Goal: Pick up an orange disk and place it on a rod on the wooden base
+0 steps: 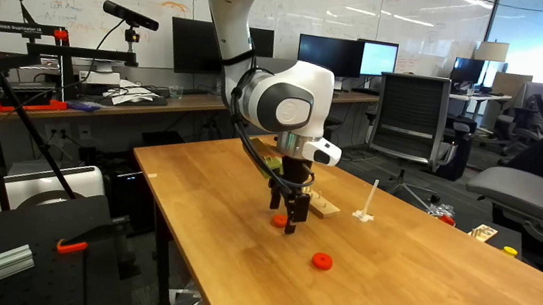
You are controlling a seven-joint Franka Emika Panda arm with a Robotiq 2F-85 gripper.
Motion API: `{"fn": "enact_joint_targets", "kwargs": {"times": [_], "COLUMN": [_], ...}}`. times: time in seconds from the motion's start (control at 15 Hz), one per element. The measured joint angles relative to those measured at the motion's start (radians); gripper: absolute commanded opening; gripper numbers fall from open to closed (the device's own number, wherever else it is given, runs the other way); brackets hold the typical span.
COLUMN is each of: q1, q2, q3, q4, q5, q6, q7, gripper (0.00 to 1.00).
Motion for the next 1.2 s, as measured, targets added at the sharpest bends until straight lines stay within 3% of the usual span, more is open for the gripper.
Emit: {"fn": "enact_joint_targets", "kwargs": {"times": [0.4, 1.2], "q1": [0.019, 0.024], "q2": [-0.011, -0.042], "q3": [-0.009, -0.018], "q4": [-0.007, 0.007], "q5": [-0.002, -0.005], "q6": [0.026, -0.042], "q7": [0.030, 0.092], "gripper": [0.20, 0.18]}}
